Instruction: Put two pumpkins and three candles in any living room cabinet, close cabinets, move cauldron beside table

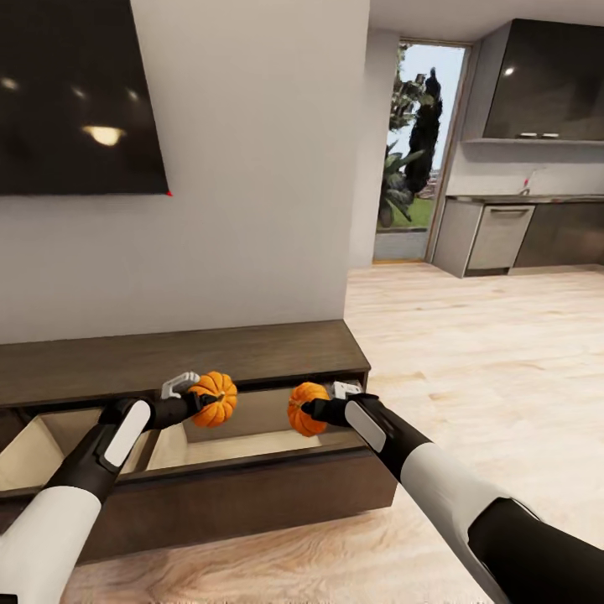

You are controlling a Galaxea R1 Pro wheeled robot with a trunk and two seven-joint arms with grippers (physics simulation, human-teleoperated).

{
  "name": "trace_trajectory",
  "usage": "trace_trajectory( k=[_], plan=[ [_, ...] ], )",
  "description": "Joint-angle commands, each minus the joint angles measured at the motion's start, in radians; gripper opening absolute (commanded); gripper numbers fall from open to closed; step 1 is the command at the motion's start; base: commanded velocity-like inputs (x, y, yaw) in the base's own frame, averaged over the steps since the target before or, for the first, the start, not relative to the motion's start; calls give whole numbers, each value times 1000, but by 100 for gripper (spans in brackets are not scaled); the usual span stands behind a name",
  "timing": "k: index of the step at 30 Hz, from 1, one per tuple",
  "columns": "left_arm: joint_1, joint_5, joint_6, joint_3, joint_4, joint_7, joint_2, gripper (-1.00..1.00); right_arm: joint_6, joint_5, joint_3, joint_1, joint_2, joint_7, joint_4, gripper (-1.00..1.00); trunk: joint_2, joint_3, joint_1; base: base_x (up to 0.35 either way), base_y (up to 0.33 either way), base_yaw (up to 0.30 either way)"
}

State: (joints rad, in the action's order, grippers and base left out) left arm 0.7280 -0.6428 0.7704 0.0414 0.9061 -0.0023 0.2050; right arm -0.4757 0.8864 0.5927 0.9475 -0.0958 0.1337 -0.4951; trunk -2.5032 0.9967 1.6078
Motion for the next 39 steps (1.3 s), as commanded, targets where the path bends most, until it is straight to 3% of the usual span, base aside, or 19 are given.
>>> trace_trajectory(
  k=[1, 6, 9, 18, 21, 24, 28, 30, 33, 39],
  plan=[
    [1, 14, -15, 2, 0, 1, -7, -100, 1, 11, 6, 1, 1, 10, -2, -100, -1, 5, 0, 0, 0, 0],
    [1, 55, -57, 2, -25, 2, -24, -100, 9, 10, 6, 1, 1, 9, -2, -100, -2, 24, 2, 0, 0, 0],
    [1, 60, -73, 2, -31, 2, -26, -100, 12, 8, 6, 1, 1, 9, -3, -100, -3, 36, 4, 0, 0, 0],
    [1, 63, -85, 3, -33, 5, -27, -100, 37, 9, 7, 1, 1, 8, -2, -100, -3, 36, 4, 12, -2, 0],
    [1, 63, -85, 4, -33, 46, -30, -100, 40, 9, 7, 1, 1, 9, -2, -100, -3, 36, 4, 166, -75, 0],
    [1, 61, -83, 4, -32, 108, -50, -100, 42, 8, 7, 1, 1, 9, -2, -100, -3, 36, 4, 98, -43, 0],
    [1, 60, -80, 5, -32, 139, -62, -100, 79, 8, 19, 1, -1, 9, 12, -100, -3, 36, 4, 19, -8, 0],
    [1, 60, -77, 6, -29, 142, -63, -100, 90, 8, 42, 1, -10, 9, 30, -100, -3, 36, 4, 4, -2, 0],
    [1, 60, -72, 6, -25, 143, -65, -100, 97, 7, 70, 1, -54, 8, 45, -100, -3, 36, 4, 1, -9, 0],
    [1, 61, -69, 6, -24, 143, -64, -100, 102, 5, 77, 1, -67, 7, 42, -100, -3, 36, 4, 0, -133, 0]
  ],
)
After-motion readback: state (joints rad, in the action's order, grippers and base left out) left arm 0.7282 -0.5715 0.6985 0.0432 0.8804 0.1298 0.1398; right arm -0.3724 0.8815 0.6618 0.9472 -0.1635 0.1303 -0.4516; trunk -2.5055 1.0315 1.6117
